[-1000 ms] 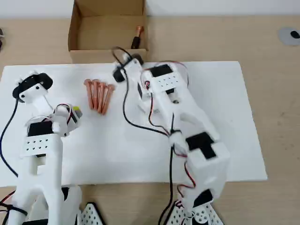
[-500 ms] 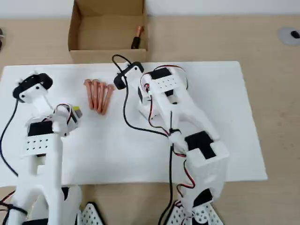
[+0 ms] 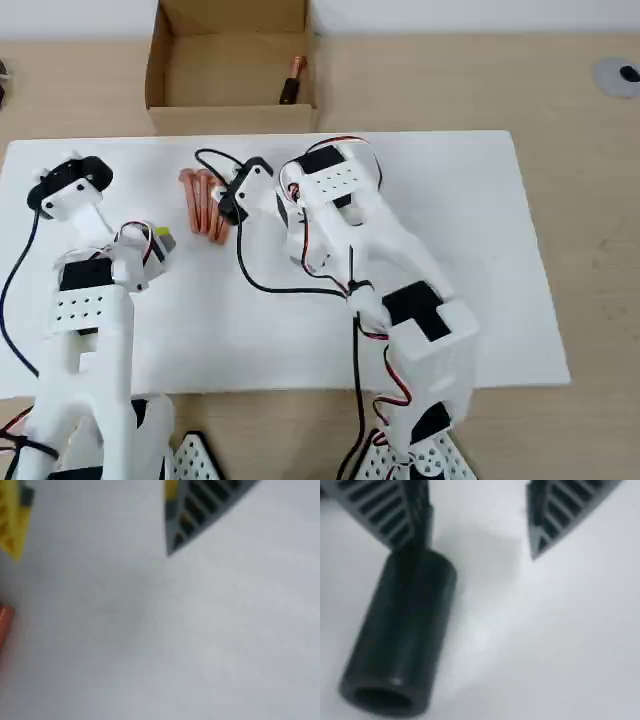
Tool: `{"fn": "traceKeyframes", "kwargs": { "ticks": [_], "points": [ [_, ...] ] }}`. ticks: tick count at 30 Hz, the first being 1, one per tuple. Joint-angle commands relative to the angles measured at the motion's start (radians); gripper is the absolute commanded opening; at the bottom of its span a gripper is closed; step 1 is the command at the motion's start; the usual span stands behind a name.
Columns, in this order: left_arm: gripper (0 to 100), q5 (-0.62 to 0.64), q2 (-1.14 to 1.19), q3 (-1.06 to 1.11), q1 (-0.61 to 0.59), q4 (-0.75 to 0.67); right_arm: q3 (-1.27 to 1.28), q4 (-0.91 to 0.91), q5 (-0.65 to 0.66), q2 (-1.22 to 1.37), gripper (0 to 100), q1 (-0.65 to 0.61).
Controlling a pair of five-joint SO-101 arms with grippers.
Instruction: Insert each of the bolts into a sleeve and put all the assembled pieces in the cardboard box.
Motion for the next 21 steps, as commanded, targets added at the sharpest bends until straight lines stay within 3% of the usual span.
{"fn": "traceKeyframes", "kwargs": {
  "ticks": [1, 12, 21],
  "points": [
    [21, 0.0, -0.004, -0.046, 0.017, -0.005, -0.05, 0.006, 0.035, -0.01, 16.7, 0.027],
    [21, 0.0, -0.007, -0.032, 0.017, -0.006, -0.317, 0.144, 0.043, -0.007, 21.3, 0.038],
    [21, 0.0, -0.007, -0.032, 0.017, -0.006, -0.314, 0.117, 0.038, 0.039, 21.3, 0.036]
  ]
}}
